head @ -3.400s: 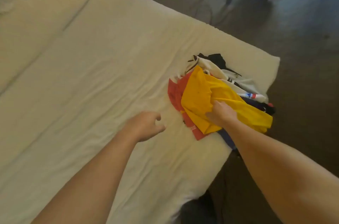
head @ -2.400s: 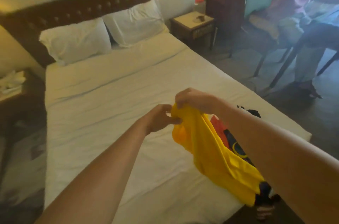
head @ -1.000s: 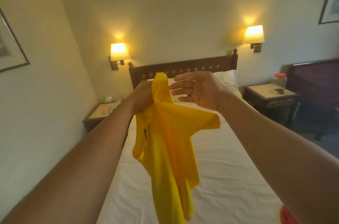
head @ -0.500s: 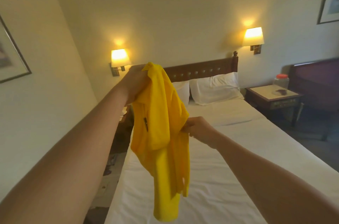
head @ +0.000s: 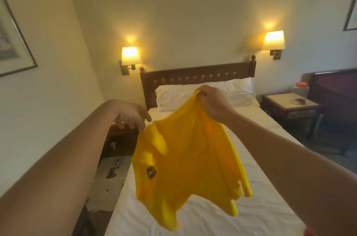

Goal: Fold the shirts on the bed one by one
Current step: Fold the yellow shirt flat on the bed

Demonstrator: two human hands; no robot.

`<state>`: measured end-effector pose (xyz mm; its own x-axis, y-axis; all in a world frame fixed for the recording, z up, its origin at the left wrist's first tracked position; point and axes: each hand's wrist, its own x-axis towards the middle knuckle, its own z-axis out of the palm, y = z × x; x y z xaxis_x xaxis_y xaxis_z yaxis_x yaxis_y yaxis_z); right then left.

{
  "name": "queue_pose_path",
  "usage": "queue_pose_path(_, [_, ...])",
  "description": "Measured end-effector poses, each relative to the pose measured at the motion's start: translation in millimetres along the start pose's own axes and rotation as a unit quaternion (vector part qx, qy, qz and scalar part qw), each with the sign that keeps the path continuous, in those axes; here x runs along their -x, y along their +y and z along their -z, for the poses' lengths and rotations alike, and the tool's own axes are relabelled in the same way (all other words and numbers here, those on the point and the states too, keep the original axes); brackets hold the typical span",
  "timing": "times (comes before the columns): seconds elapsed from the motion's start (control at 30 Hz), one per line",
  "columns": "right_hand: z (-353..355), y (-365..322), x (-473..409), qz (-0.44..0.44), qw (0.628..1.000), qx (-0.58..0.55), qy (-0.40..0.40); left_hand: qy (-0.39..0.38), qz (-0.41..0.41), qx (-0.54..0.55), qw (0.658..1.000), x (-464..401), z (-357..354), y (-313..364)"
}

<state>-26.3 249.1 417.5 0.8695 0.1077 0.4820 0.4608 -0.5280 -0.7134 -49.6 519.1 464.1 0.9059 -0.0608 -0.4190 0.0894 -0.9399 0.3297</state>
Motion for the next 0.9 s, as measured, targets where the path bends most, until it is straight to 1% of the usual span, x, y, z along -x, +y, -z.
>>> queue_pose_path(0.03, [0,-3,0,0.016,1.000,0.027,0.005,-0.016,-0.002,0.004,1.000,0,-3,5])
queue_pose_path(0.07, [-2,-6,0,0.032,0.998,0.044,0.010,-0.007,-0.023,0.018,1.000,-1,-9,12])
queue_pose_path(0.17, [-10,-8,2,0.047,0.997,0.059,0.012,0.090,-0.118,0.092,0.985,-12,-40,41])
queue_pose_path(0.27, [-14,-5,6,0.029,0.998,0.056,-0.016,0.176,-0.179,0.174,0.952,-25,-77,72])
queue_pose_path(0.3, [-13,-3,8,0.024,0.997,0.061,-0.028,0.197,-0.189,0.192,0.943,-28,-87,78])
queue_pose_path(0.37, [-8,3,14,0.023,0.995,0.086,-0.047,0.250,-0.191,0.162,0.935,-35,-106,86])
queue_pose_path(0.43, [2,11,22,0.037,0.990,0.123,-0.060,0.301,-0.174,0.114,0.931,-37,-118,89])
queue_pose_path(0.5, [15,22,32,0.053,0.981,0.165,-0.081,0.328,-0.155,0.130,0.923,-36,-124,90])
queue_pose_path(0.57, [27,36,44,0.054,0.972,0.202,-0.108,0.316,-0.143,0.206,0.915,-35,-125,88])
queue_pose_path(0.63, [32,51,58,0.037,0.962,0.235,-0.137,0.269,-0.145,0.262,0.915,-30,-125,89])
queue_pose_path(0.67, [31,60,64,0.022,0.957,0.247,-0.152,0.248,-0.148,0.280,0.915,-29,-126,91])
queue_pose_path(0.73, [26,80,78,-0.043,0.954,0.240,-0.172,0.225,-0.153,0.298,0.915,-26,-127,96])
queue_pose_path(0.8, [19,107,93,-0.122,0.953,0.217,-0.174,0.206,-0.157,0.291,0.921,-25,-128,98])
queue_pose_path(0.83, [15,123,103,-0.152,0.950,0.212,-0.174,0.183,-0.160,0.276,0.930,-25,-129,97])
queue_pose_path(0.87, [12,141,114,-0.176,0.946,0.208,-0.178,0.158,-0.161,0.239,0.945,-26,-129,95])
queue_pose_path(0.9, [10,157,126,-0.195,0.941,0.210,-0.181,0.137,-0.160,0.173,0.962,-27,-131,90])
